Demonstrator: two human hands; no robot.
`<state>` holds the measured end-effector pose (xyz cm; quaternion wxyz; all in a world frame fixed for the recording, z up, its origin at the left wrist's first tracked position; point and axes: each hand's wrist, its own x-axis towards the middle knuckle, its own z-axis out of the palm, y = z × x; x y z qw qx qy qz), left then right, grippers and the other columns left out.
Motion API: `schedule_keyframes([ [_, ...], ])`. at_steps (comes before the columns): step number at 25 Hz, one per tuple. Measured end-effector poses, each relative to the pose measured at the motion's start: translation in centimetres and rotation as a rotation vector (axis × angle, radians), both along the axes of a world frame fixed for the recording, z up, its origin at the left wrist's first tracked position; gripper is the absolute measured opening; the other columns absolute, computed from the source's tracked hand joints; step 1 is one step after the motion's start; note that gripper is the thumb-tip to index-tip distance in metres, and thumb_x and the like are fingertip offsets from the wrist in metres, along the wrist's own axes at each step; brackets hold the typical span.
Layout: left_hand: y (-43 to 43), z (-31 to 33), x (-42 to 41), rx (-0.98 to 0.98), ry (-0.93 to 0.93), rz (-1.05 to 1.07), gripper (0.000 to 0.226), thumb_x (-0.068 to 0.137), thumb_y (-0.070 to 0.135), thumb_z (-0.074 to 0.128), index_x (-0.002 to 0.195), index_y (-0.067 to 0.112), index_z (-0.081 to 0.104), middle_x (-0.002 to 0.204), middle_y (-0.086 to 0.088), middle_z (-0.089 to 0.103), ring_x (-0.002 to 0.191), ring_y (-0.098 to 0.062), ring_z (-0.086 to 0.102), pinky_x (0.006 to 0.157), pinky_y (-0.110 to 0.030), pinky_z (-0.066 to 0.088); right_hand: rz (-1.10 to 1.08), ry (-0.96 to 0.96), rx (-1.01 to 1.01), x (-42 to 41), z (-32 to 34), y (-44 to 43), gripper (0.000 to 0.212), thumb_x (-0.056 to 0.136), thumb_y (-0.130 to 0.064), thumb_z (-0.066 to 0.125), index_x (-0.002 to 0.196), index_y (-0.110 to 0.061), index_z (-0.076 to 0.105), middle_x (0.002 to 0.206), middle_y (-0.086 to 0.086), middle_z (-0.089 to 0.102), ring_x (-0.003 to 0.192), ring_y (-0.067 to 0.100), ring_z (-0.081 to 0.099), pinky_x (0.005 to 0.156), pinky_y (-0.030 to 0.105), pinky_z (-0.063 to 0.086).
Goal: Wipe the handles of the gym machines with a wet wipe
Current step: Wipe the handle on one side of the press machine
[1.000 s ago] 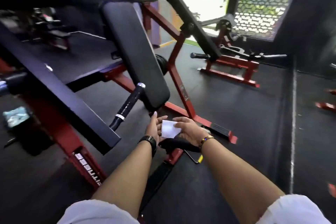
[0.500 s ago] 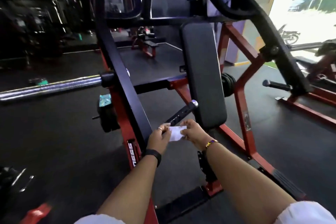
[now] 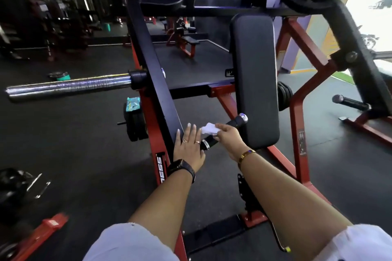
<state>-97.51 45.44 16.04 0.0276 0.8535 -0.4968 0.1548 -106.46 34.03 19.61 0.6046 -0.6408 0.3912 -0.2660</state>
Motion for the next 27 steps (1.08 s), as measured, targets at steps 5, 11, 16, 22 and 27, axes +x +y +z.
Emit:
schedule_keyframes([
  [5,-1.9,-0.4,-0.7,0.035,-0.037,0.075,0.071,0.097,0.045,0.026,0.152,0.014,-0.006,0.160,-0.007,-0.010,0.145,-0.023,-0.020,0.109,-0.051,-0.026,0.129,0.260,-0.531,0.3,-2.0,-2.3,0.038,0.090,-0.002,0.051,0.126,-0.008,0.060,0.103,0.006,0.055,0.094,0.020,0.057,0.076,0.012,0.035],
  [11,-4.5,-0.9,-0.7,0.042,-0.070,0.131,0.069,0.094,0.055,0.026,0.153,0.021,0.015,0.160,-0.005,0.013,0.147,-0.023,-0.010,0.111,-0.052,-0.020,0.227,0.324,-1.023,-0.5,-5.1,-5.1,0.033,0.086,-0.006,0.059,0.119,-0.003,0.064,0.093,0.013,0.055,0.095,0.033,0.052,0.088,0.037,0.046],
  [16,-4.2,-0.9,-0.7,0.014,-0.103,0.102,0.065,0.088,0.058,0.039,0.142,0.023,0.044,0.149,0.000,0.040,0.147,-0.022,0.016,0.115,-0.048,-0.002,0.162,0.186,-1.426,-1.7,-6.1,-5.7,0.013,0.068,-0.003,0.069,0.080,-0.007,0.069,0.078,0.007,0.059,0.075,0.028,0.055,0.071,0.039,0.052],
  [22,-4.7,-1.2,-0.8,-0.016,0.003,0.059,0.057,0.073,0.049,0.045,0.114,0.017,0.070,0.126,-0.005,0.064,0.126,-0.024,0.053,0.107,-0.043,0.025,0.513,0.179,-1.679,-2.3,-6.3,-7.3,0.038,0.070,-0.005,0.044,0.106,-0.002,0.057,0.116,0.020,0.061,0.110,0.035,0.059,0.095,0.042,0.049],
  [27,-4.8,-1.9,-1.0,-0.077,-0.001,0.065,0.053,0.074,0.049,0.043,0.109,0.021,0.071,0.101,0.002,0.073,0.103,-0.020,0.067,0.104,-0.036,0.029,0.576,0.246,-1.601,-2.3,-6.6,-6.9,0.059,0.072,-0.014,0.065,0.130,-0.007,0.056,0.127,0.012,0.061,0.118,0.026,0.057,0.101,0.036,0.044],
])
